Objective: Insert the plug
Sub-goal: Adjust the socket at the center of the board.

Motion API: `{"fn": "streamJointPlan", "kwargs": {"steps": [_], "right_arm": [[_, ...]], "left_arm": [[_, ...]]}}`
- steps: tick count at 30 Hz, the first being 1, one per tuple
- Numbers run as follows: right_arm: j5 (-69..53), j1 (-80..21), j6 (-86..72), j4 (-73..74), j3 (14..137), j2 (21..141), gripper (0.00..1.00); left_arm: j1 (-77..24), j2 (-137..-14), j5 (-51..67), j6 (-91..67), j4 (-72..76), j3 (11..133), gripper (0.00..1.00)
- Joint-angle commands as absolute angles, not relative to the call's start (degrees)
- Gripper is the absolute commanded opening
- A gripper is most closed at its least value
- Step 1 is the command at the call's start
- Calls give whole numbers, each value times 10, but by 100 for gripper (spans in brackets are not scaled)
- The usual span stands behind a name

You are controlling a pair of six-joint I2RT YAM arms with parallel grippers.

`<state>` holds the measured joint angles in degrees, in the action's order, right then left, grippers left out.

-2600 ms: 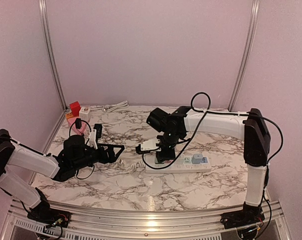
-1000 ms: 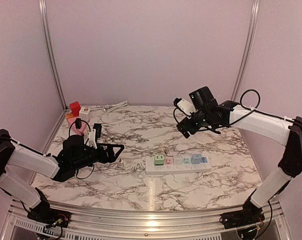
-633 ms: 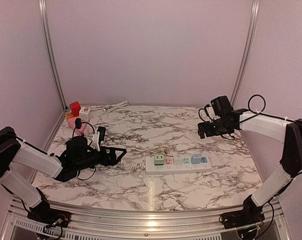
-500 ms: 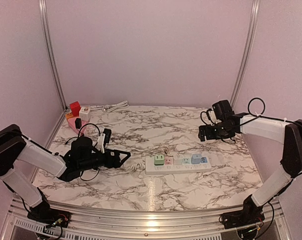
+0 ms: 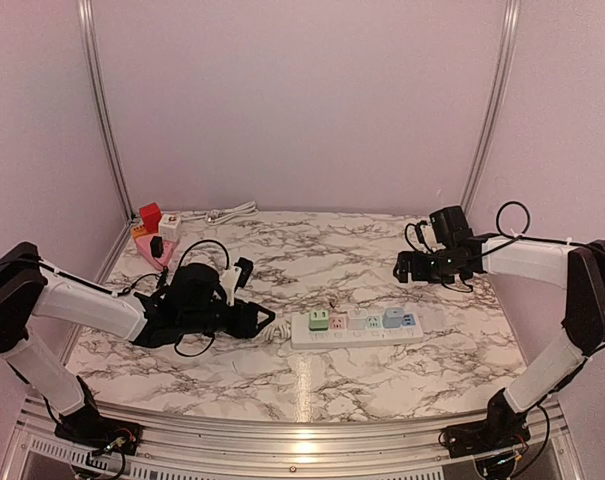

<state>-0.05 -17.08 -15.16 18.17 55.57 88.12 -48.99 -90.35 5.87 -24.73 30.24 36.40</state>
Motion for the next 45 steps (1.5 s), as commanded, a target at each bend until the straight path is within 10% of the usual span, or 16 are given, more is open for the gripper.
{"fn": "streamJointPlan", "kwargs": {"steps": [1,31,45], "right_arm": [[-3,-166,-160,163,559,878,99],[-27,-160,-161,133,523,889,99],[-90,-160,-201,91,459,883,99]], "left_arm": [[-518,-869,-12,-212,150,403,55],[-536,-1046,-7,-241,89,518,11],[-482,-1101,43,-244,101,579,10]]}}
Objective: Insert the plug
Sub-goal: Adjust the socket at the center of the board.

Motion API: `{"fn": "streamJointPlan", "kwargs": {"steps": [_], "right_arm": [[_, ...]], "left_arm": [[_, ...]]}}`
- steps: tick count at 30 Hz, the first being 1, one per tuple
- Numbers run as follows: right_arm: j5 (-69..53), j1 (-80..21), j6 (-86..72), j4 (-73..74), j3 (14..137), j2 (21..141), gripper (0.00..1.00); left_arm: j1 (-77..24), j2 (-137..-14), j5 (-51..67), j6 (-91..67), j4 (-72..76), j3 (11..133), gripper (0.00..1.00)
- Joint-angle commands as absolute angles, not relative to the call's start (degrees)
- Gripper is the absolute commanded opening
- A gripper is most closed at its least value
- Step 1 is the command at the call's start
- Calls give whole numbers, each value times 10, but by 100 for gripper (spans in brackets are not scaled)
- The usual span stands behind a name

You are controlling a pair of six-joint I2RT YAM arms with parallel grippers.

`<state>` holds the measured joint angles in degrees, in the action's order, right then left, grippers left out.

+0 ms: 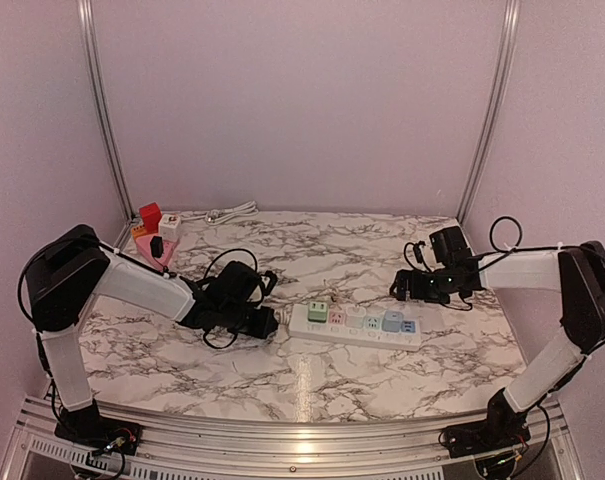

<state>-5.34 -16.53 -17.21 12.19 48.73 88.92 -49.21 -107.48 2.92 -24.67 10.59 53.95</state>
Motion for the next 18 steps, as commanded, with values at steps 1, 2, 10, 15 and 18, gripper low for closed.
{"fn": "streamJointPlan", "kwargs": {"steps": [1,2,10,15,18], "right_arm": [[-96,-160,-208,85,448,877,99],[-100,-160,-215,78,438,868,99],[-120,-160,-292,42,361,762,98],[-124,-160,-339,42,321,684,97],[-134,-160,-368,35,294,642,96]], "left_arm": [[-480,-1108,45,-243,99,591,10],[-476,-1120,46,-243,96,603,10],[-435,-1190,71,-238,76,704,10],[-403,-1213,106,-248,70,745,10],[-400,-1195,111,-250,71,743,11]]}}
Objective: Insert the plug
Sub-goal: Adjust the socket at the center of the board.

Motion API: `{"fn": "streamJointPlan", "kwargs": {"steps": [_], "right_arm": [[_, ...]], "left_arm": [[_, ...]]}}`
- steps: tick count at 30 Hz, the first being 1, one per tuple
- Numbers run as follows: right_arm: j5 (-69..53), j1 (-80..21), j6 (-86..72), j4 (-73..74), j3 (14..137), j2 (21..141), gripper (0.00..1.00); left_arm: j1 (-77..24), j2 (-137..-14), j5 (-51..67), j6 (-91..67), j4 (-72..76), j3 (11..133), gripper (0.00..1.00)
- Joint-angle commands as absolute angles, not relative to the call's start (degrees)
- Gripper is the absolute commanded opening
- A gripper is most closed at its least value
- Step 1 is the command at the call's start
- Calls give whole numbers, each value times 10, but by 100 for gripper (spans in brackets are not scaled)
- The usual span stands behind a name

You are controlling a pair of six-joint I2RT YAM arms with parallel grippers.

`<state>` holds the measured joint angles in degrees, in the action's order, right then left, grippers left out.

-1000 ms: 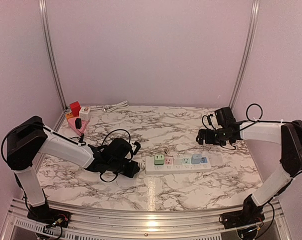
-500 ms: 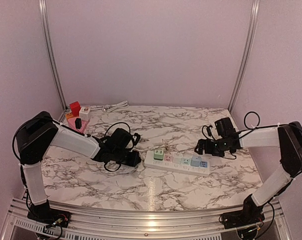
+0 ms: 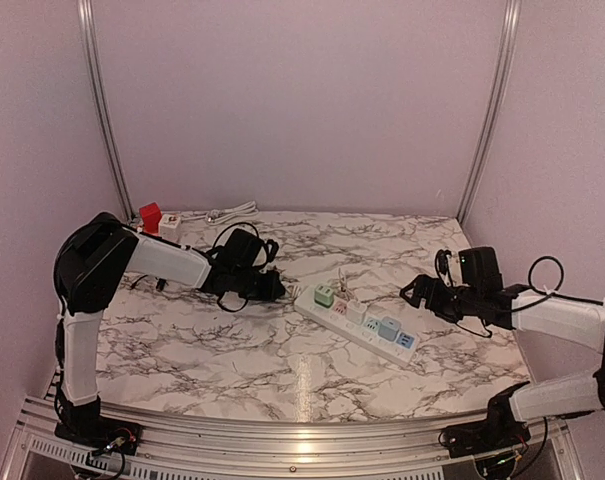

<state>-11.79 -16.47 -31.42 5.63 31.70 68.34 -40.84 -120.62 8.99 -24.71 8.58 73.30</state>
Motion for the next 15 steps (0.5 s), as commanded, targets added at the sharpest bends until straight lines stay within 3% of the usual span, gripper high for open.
{"fn": "streamJointPlan", "kwargs": {"steps": [1,15], "right_arm": [[-138,-160,-378,30,283,629,95],[-151,-218,-416,-37,197,576,94]], "left_arm": [[-400,-1183,111,-252,71,738,13],[-400,-985,78,-278,104,582,21]]}}
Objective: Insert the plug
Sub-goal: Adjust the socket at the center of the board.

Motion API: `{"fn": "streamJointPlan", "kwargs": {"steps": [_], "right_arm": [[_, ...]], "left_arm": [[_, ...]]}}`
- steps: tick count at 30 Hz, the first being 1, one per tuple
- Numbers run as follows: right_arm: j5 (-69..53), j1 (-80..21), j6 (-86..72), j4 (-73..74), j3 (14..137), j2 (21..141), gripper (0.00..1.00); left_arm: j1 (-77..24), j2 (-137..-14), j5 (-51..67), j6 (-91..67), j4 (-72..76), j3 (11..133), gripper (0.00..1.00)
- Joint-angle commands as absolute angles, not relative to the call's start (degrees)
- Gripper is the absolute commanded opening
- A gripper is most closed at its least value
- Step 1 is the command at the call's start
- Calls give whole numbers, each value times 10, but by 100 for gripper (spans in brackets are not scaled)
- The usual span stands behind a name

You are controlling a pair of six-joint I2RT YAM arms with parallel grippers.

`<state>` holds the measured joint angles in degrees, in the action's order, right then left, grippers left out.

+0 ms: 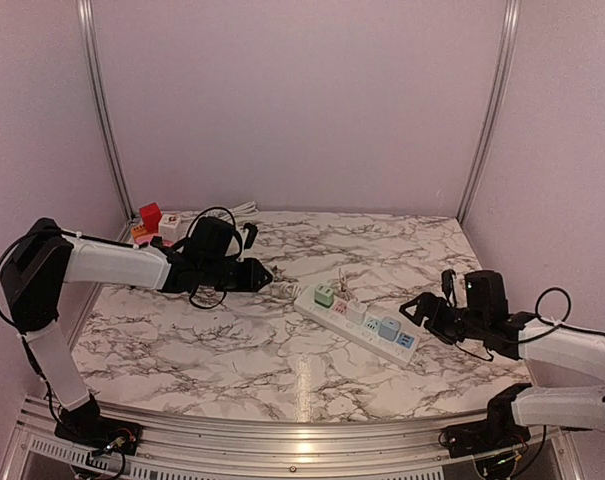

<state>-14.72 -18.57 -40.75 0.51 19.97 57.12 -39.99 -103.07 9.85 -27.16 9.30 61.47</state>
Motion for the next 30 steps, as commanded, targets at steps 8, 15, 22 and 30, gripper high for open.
{"fn": "streamJointPlan", "kwargs": {"steps": [8,15,22,30], "right_arm": [[-144,-262,-418,-82,166,596,94],[-114,-266,-391,-48,174,577,95],[-84,-266,-384,-43,161,580,96],[-127,-291,-372,-107,149,622,96]], "left_arm": [[-400,-937,56,-274,99,548,23],[-400,-936,54,-270,94,549,23],[-400,-942,62,-276,102,543,23],[-400,-944,60,-276,102,540,24]]}}
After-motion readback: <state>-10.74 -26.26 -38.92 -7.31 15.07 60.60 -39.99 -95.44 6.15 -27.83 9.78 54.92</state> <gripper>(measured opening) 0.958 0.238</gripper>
